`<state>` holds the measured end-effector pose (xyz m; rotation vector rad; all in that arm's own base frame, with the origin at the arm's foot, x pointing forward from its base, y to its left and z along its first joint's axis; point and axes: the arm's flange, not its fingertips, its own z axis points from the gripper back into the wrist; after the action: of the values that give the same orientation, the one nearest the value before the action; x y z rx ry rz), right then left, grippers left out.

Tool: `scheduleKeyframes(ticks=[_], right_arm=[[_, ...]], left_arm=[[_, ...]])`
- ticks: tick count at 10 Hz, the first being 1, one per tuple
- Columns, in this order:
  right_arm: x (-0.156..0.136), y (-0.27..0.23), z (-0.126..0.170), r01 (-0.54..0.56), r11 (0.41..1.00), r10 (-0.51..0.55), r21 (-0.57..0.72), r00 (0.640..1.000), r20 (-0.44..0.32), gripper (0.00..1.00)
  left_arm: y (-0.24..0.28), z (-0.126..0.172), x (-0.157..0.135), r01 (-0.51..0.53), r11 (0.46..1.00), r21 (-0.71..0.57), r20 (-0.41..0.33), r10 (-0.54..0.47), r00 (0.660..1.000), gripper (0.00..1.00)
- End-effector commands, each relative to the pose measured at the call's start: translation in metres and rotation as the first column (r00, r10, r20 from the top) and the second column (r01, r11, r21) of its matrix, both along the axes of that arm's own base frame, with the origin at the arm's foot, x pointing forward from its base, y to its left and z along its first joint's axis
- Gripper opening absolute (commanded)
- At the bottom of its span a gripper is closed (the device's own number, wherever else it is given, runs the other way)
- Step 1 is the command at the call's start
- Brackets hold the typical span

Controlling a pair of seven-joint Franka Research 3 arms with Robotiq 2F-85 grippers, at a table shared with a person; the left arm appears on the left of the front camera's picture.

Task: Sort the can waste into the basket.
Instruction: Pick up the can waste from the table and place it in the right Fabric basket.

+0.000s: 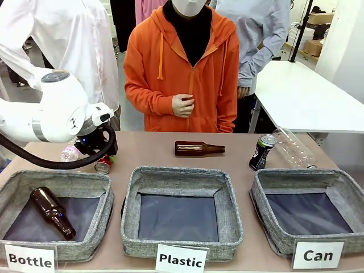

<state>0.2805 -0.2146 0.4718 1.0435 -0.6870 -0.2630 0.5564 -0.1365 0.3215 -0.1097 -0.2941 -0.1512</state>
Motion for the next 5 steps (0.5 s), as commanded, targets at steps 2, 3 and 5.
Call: scheduleKeyframes(ticks=[2, 3, 5], right_arm=[[0.002, -0.001, 0.000, -0.002, 1.000, 0.002, 0.004, 0.999, 0.039, 1.00], [0.002, -0.001, 0.000, -0.002, 1.000, 0.002, 0.004, 0.999, 0.039, 1.00], [0.002, -0.001, 0.000, -0.002, 1.000, 0.002, 0.004, 0.999, 0.039, 1.00]], left_arm=[[0.000, 0.007, 0.005, -0.032, 0.999, 0.021, -0.027, 0.032, 0.999, 0.00], [0.005, 0.017, 0.003, -0.037, 0.999, 0.000, -0.026, 0.036, 0.999, 0.00], [0.033, 0.068, -0.018, -0.013, 0.996, -0.091, 0.039, 0.017, 0.999, 0.00]])
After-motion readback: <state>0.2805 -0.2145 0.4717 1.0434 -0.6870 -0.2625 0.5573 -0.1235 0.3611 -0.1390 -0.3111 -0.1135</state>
